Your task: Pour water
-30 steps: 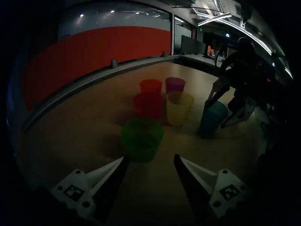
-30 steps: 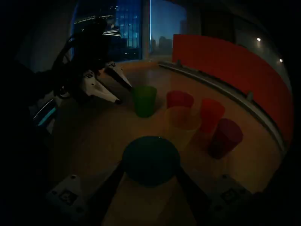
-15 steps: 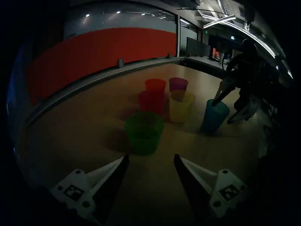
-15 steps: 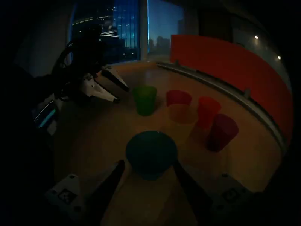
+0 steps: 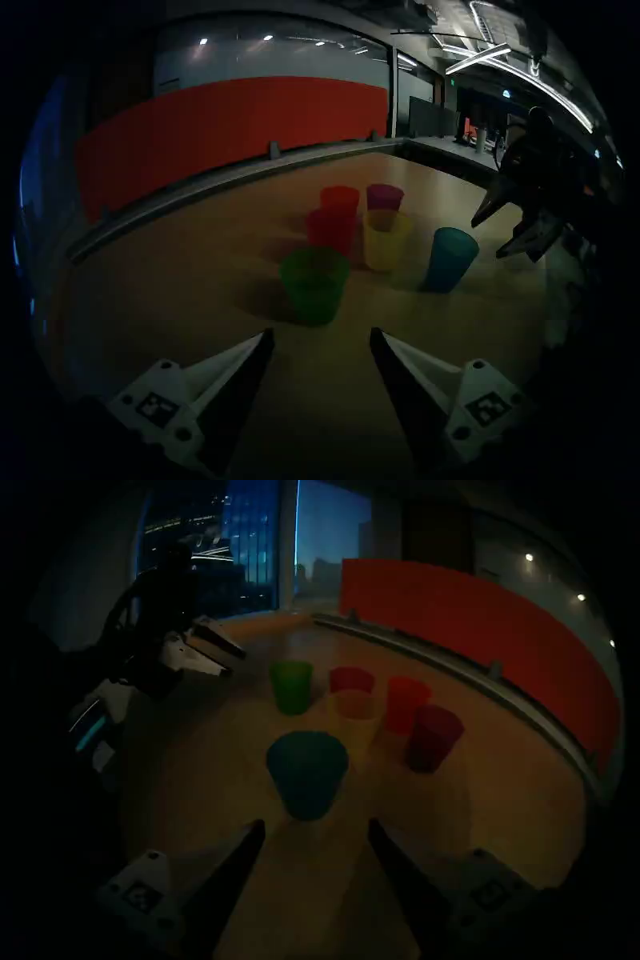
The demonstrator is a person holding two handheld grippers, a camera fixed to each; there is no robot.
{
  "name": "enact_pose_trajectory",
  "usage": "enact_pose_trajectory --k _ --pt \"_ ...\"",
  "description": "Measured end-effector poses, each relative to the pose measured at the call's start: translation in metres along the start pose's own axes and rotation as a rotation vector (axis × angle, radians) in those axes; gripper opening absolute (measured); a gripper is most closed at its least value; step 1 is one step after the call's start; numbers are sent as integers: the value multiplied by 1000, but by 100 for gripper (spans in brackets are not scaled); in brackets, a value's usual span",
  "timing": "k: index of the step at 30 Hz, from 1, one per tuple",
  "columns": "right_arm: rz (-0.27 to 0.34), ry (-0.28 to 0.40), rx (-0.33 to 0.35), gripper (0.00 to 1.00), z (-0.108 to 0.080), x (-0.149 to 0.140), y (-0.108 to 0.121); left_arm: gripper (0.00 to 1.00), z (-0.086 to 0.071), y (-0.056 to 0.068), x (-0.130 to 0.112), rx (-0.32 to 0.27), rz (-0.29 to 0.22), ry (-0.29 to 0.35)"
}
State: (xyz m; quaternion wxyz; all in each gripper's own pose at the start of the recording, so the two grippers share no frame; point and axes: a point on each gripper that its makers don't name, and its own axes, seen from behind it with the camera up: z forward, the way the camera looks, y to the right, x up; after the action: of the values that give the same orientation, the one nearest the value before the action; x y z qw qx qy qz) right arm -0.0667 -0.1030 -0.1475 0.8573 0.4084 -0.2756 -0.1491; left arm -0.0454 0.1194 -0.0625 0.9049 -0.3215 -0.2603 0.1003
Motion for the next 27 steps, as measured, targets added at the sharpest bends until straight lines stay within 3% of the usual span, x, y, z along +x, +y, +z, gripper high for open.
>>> enact_pose_trajectory --k 5,11,27 --pt "23 28 -32 99 -10 4 4 88 -9 0 2 32 -9 17" --pt "68 69 -93 99 -21 10 15 88 -19 -9 5 106 -38 57" --pt "203 201 -409 100 -40 25 70 88 -51 -47 18 339 -130 214"
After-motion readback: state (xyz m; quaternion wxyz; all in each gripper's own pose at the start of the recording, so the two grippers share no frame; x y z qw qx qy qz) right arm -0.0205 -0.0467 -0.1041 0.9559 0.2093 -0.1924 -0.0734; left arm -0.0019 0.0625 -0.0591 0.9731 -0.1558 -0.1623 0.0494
